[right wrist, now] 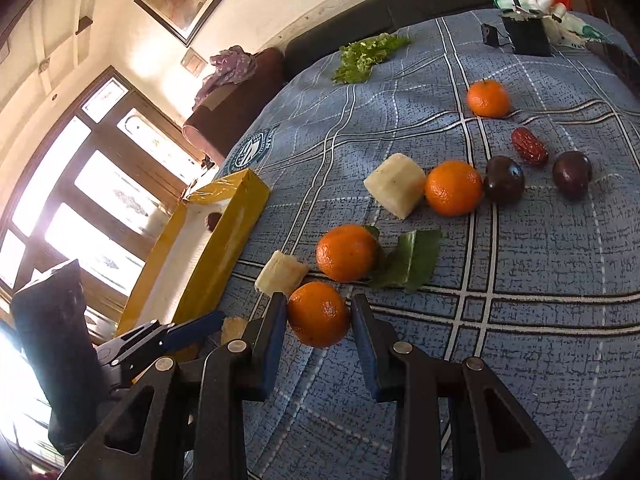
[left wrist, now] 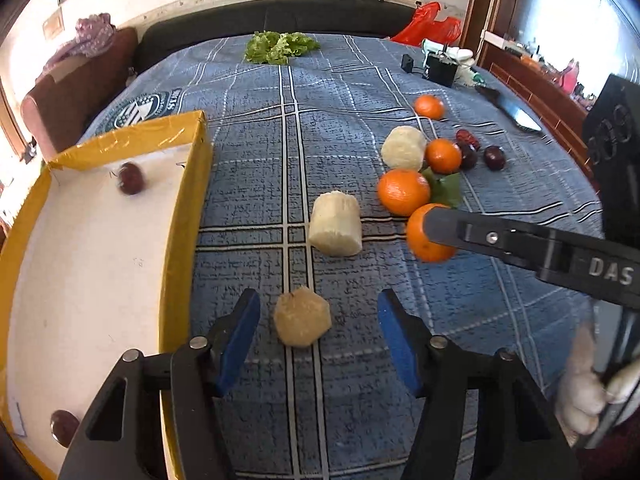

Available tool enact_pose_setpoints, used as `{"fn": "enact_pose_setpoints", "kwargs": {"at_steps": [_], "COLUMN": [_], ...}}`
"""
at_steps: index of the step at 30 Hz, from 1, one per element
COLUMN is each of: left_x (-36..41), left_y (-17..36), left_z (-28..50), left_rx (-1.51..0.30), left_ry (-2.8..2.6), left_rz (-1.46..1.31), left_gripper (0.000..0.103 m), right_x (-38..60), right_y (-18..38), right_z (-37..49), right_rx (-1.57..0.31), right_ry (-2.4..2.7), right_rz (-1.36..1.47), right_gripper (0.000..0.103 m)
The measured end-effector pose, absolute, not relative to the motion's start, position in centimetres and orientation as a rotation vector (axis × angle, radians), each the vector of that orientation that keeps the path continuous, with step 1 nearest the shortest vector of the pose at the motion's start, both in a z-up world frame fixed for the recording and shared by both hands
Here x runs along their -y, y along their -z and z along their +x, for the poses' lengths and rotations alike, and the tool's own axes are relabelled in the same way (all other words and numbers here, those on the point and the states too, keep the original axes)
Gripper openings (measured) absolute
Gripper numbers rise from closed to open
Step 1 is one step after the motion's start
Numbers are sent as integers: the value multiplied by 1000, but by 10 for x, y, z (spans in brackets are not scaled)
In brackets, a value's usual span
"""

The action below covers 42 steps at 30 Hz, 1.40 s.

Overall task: Organize fruits
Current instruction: 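Grasp the mandarin with the right gripper while the left gripper approaches the yellow cube, then grasp the yellow cube with the left gripper and carry both items to the tray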

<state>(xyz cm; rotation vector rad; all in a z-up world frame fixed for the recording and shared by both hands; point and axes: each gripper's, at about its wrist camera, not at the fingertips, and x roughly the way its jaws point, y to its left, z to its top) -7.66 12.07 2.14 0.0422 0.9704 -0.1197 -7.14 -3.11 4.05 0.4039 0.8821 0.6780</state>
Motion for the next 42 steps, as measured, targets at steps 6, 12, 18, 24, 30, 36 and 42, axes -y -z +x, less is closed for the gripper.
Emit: {"fn": "enact_pose_setpoints", "kwargs": {"at_steps": [6, 12, 18, 24, 30, 36, 42], "left_x": [-120, -126, -112, -107, -117, -139, -188], "left_y": [-25, -38, -22, -13, -23, -45, -79], "left_z": [-84, -88, -79, -81, -91, -119, -155], "left_rx": [-954, -910, -961, -972, -942, -890, -802], "left_ry": [201, 353, 226, 199, 193, 165, 85], "left_rz": [63, -37, 92, 95, 16, -55, -148], "left_gripper": [51, 51, 52, 28, 28, 28, 28], "right_x": [34, 36, 35, 30, 21, 1, -14], "right_y": [-41, -44, -45, -41, -37, -36, -34], "right_z": [-74, -78, -81, -78, -77, -78, -81], "right_rx": [-874, -858, -855, -882, -897, -896, -935], "right_ry": [-677, -682, -693, -695, -718, -724, -691], "right_rz": [403, 401, 396, 388, 367, 286, 241], "right_gripper": [38, 38, 38, 38, 38, 40, 38]}}
